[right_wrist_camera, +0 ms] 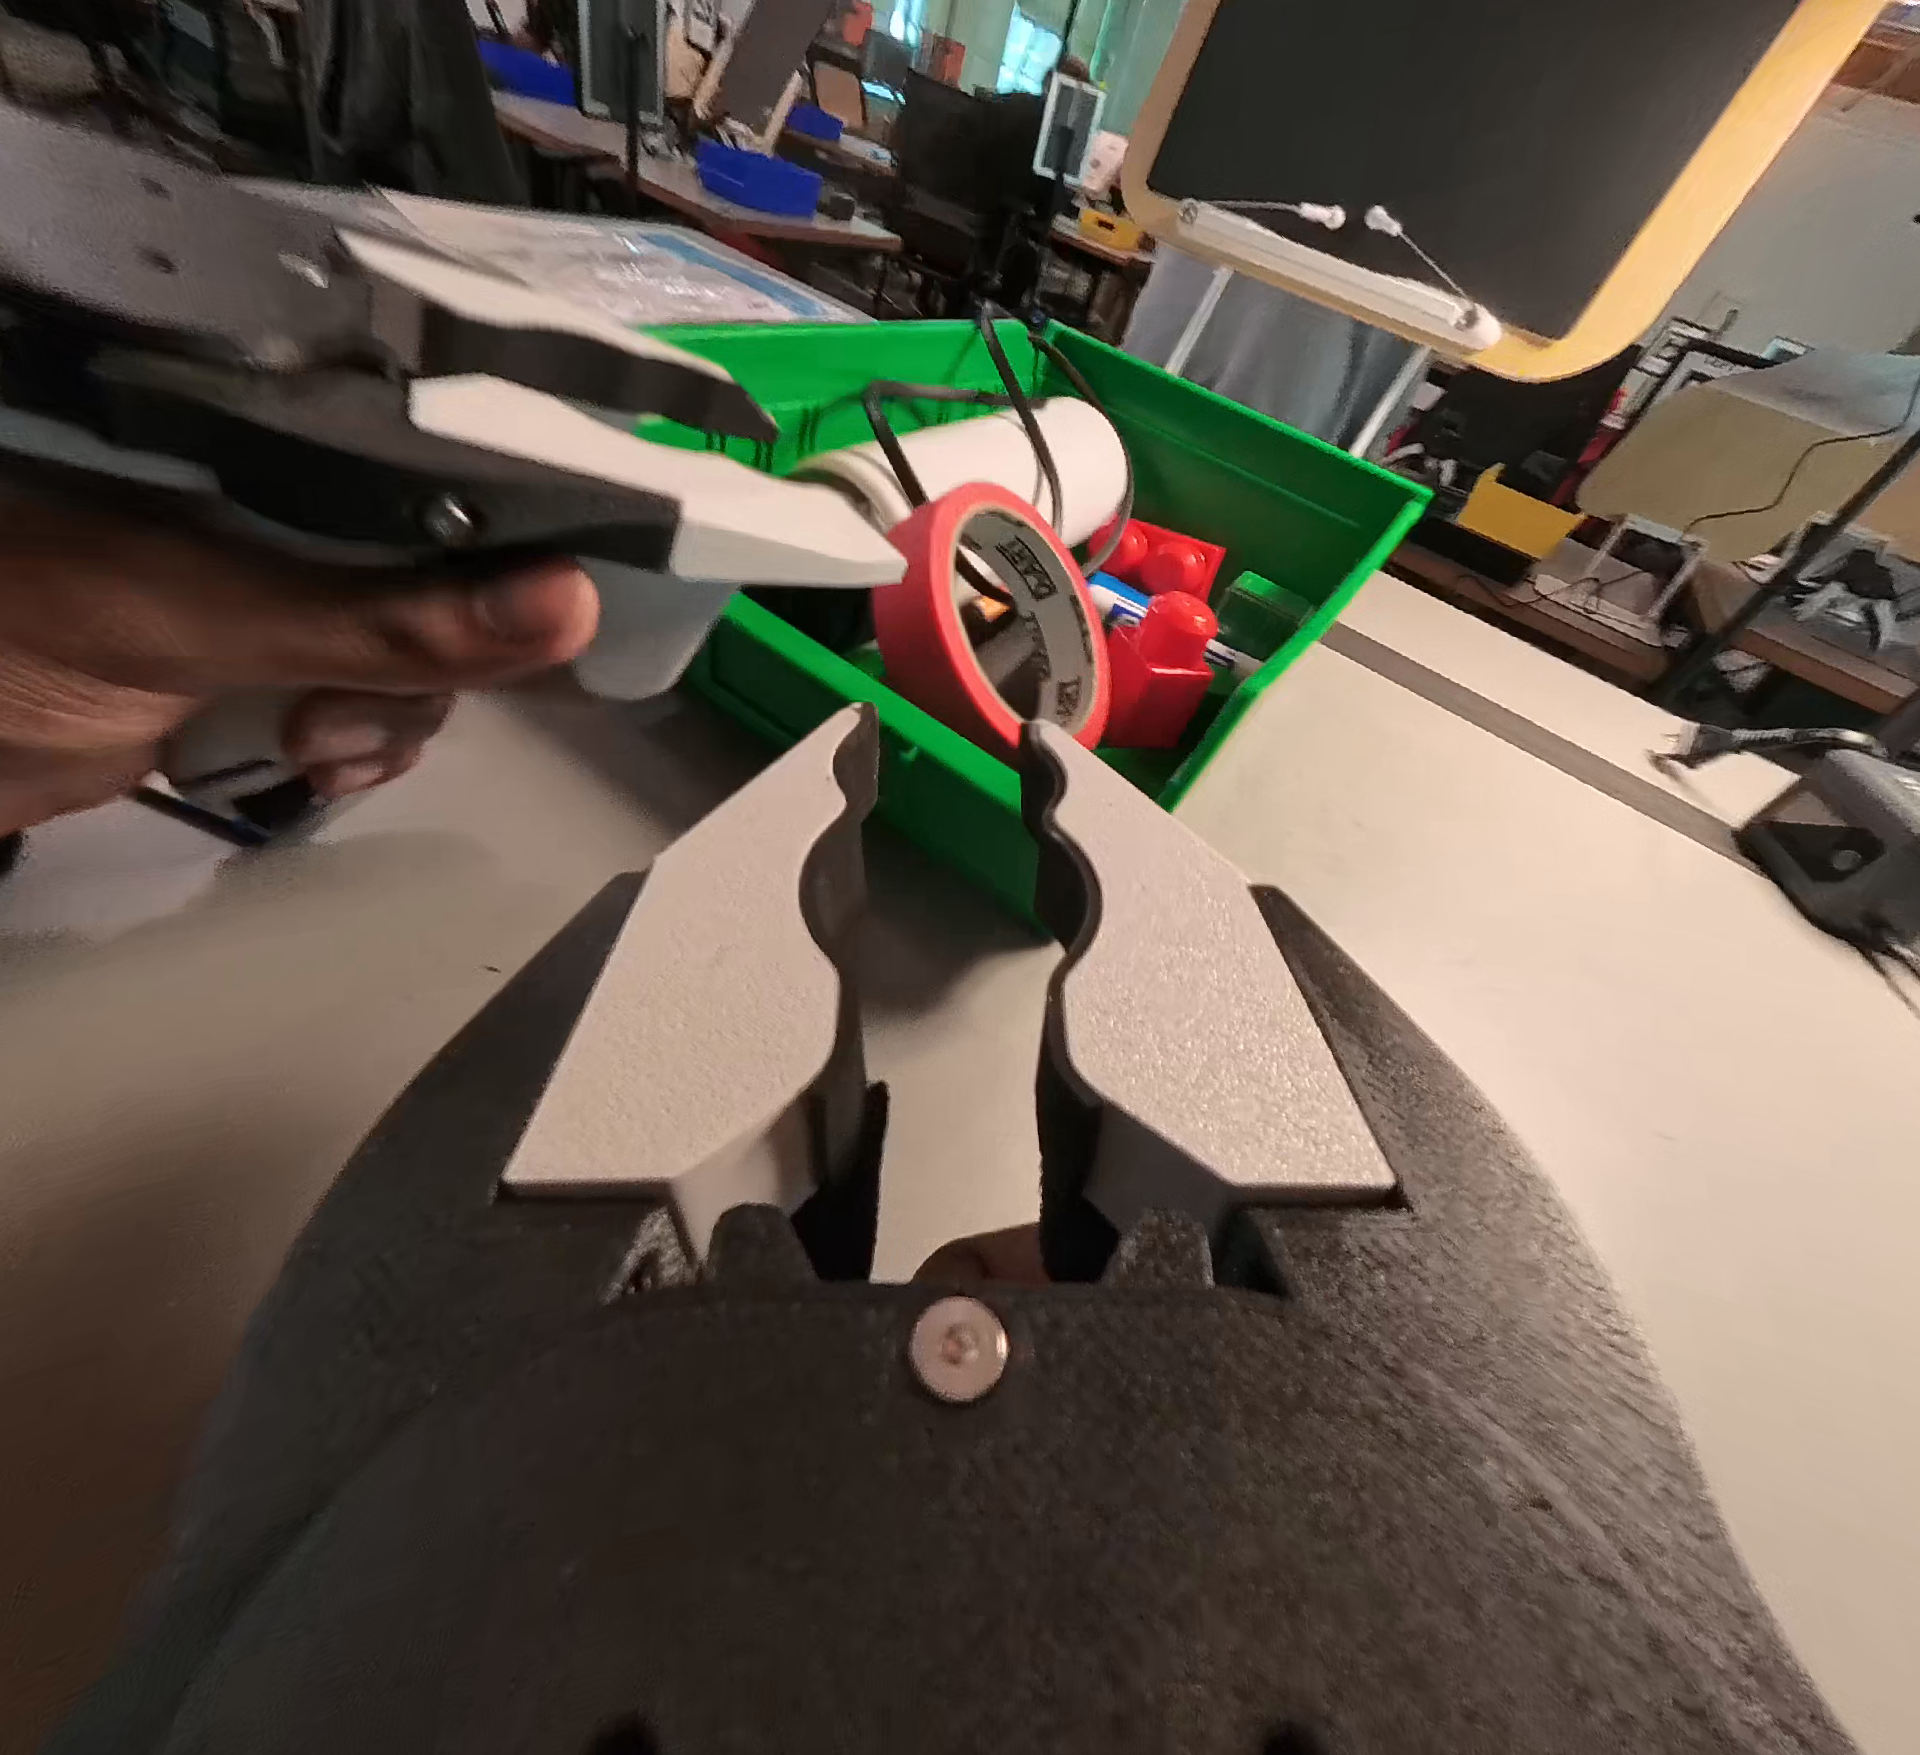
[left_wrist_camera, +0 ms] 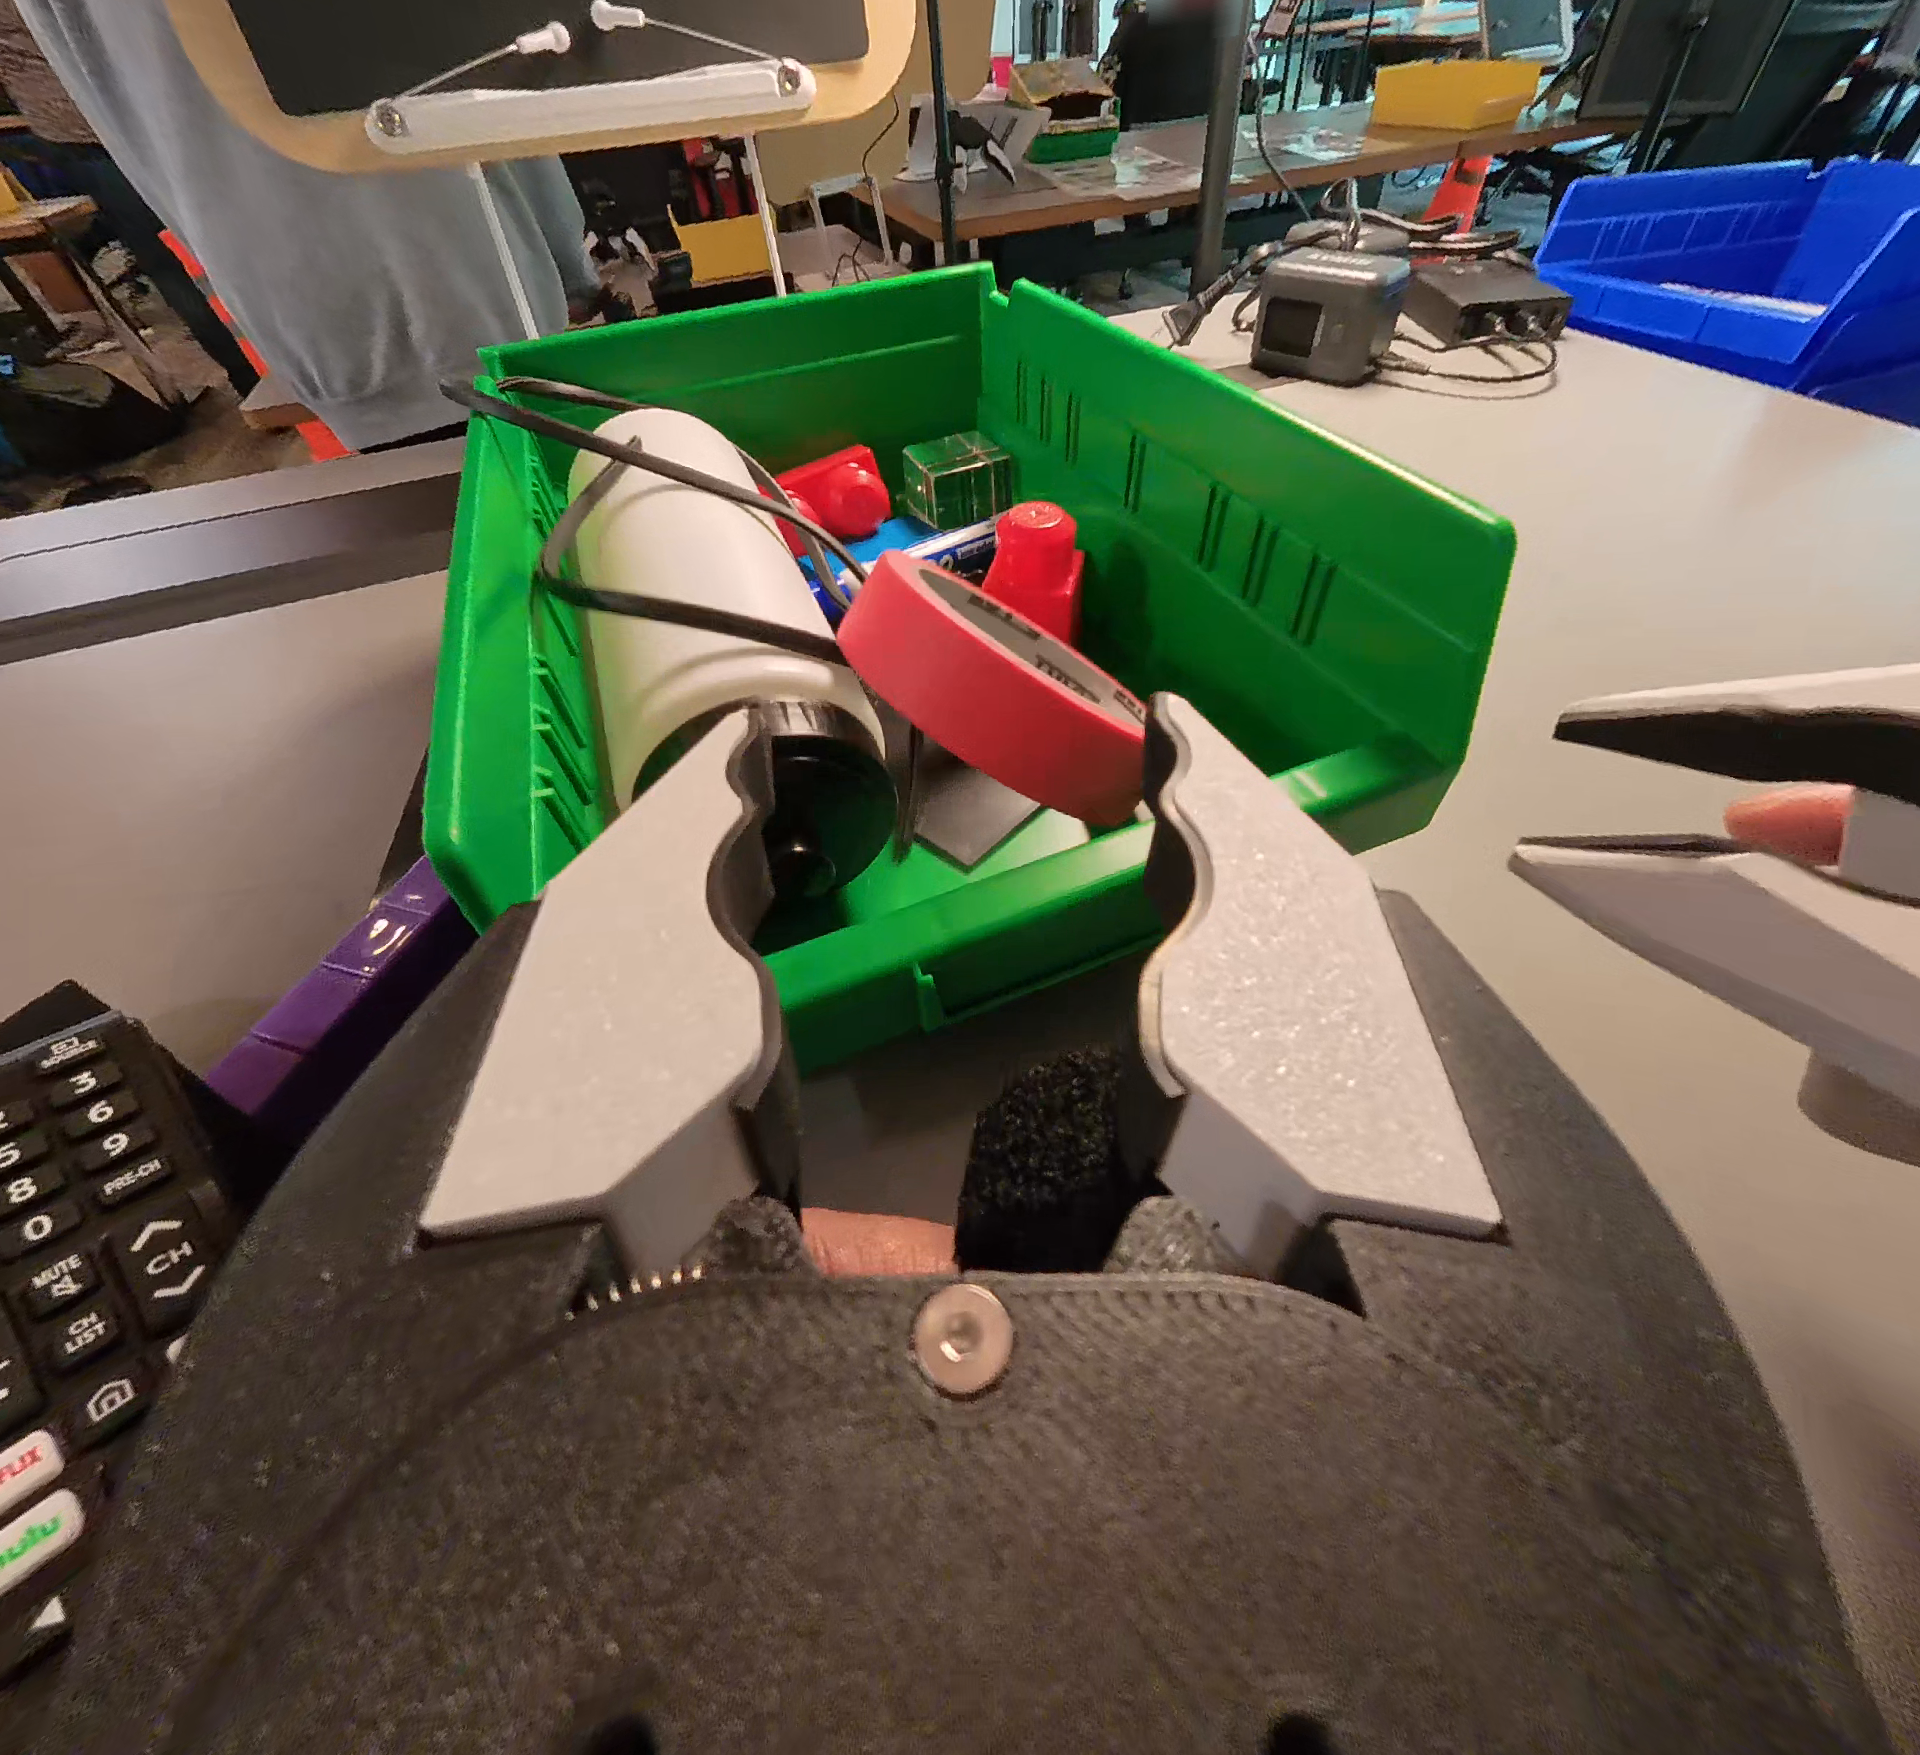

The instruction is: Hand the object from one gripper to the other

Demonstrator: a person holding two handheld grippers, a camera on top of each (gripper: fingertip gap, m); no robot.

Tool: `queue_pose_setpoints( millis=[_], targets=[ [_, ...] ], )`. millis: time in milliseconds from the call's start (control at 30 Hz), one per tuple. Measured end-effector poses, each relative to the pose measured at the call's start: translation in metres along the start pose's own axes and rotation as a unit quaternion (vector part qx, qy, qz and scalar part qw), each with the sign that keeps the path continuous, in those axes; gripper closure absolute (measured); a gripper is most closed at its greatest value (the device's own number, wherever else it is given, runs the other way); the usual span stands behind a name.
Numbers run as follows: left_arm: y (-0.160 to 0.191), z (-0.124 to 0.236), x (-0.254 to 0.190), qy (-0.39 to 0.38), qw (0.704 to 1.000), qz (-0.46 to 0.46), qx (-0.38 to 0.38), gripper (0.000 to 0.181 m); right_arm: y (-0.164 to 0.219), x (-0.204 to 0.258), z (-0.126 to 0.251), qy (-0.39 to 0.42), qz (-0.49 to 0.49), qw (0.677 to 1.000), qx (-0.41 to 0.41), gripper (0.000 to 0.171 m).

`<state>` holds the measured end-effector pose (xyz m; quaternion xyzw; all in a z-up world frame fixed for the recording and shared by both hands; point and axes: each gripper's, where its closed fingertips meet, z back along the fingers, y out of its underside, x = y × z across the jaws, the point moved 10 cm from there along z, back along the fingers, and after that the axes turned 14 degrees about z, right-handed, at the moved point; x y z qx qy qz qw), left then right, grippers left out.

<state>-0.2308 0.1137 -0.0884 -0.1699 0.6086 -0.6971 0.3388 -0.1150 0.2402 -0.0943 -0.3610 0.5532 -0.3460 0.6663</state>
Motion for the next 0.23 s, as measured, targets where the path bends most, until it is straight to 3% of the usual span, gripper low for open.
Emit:
queue_pose_setpoints(
  millis=[233],
  targets=[
    [0.006,0.0,0.001,-0.065,0.997,-0.036,0.019,0.107,-0.02,0.009,0.009,-0.108,-0.151,0.971,-0.15,0.135]
  ],
)
